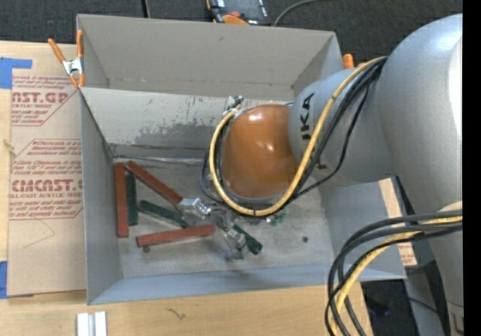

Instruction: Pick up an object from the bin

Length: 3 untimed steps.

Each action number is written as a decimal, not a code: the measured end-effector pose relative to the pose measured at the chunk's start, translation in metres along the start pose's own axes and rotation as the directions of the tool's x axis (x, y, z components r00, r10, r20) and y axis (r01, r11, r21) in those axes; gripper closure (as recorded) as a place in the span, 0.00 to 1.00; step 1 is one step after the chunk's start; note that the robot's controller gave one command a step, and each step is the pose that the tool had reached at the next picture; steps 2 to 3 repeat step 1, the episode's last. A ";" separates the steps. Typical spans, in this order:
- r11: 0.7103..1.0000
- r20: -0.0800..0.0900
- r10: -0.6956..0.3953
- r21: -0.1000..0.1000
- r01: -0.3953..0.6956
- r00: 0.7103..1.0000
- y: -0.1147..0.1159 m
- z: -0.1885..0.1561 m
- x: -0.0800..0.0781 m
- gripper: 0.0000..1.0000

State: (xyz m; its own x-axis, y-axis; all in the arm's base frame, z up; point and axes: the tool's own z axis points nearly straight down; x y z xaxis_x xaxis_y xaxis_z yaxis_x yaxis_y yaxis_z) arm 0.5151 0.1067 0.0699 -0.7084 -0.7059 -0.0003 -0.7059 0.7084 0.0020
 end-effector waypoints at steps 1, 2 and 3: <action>1.000 0.003 0.023 0.001 -0.023 1.000 0.018 0.000 -0.022 0.00; 1.000 0.003 0.023 0.001 -0.023 1.000 0.018 0.000 -0.022 0.00; 1.000 0.003 0.023 0.001 -0.023 1.000 0.018 0.000 -0.022 0.00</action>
Offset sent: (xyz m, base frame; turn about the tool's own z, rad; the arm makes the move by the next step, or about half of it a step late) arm 0.0026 0.0259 0.0001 0.0242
